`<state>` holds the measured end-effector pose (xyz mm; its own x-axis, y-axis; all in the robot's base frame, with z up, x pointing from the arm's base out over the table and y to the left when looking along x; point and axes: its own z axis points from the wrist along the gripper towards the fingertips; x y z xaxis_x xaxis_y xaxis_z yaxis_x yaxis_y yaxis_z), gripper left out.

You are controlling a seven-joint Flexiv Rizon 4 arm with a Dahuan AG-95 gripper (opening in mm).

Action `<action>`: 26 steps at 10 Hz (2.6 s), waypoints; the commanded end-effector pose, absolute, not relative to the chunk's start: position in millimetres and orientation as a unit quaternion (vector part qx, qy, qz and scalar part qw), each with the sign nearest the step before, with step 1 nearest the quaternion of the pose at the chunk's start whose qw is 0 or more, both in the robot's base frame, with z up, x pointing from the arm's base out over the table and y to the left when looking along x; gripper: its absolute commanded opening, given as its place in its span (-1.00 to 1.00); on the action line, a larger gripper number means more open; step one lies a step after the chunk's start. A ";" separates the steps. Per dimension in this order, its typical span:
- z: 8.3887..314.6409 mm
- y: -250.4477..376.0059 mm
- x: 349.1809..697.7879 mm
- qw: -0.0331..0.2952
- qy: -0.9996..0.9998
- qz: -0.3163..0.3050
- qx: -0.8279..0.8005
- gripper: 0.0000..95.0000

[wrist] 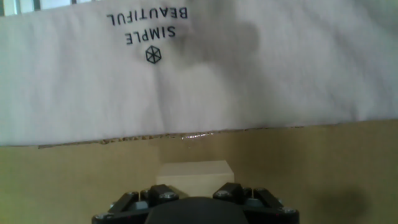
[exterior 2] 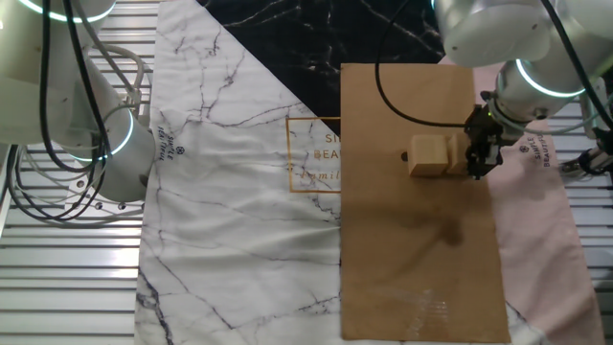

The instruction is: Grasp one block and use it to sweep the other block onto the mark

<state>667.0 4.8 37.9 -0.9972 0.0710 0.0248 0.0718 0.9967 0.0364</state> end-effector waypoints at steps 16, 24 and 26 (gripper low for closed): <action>34.4 7.1 654.4 0.007 -1.000 -0.020 -0.014 -1.00; 35.1 9.4 647.3 0.003 -1.000 -0.024 -0.009 -1.00; 35.2 9.8 645.5 0.002 -1.000 -0.024 -0.008 -1.00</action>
<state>644.6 9.8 35.4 -0.9999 0.0167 0.0044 0.0169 0.9987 0.0477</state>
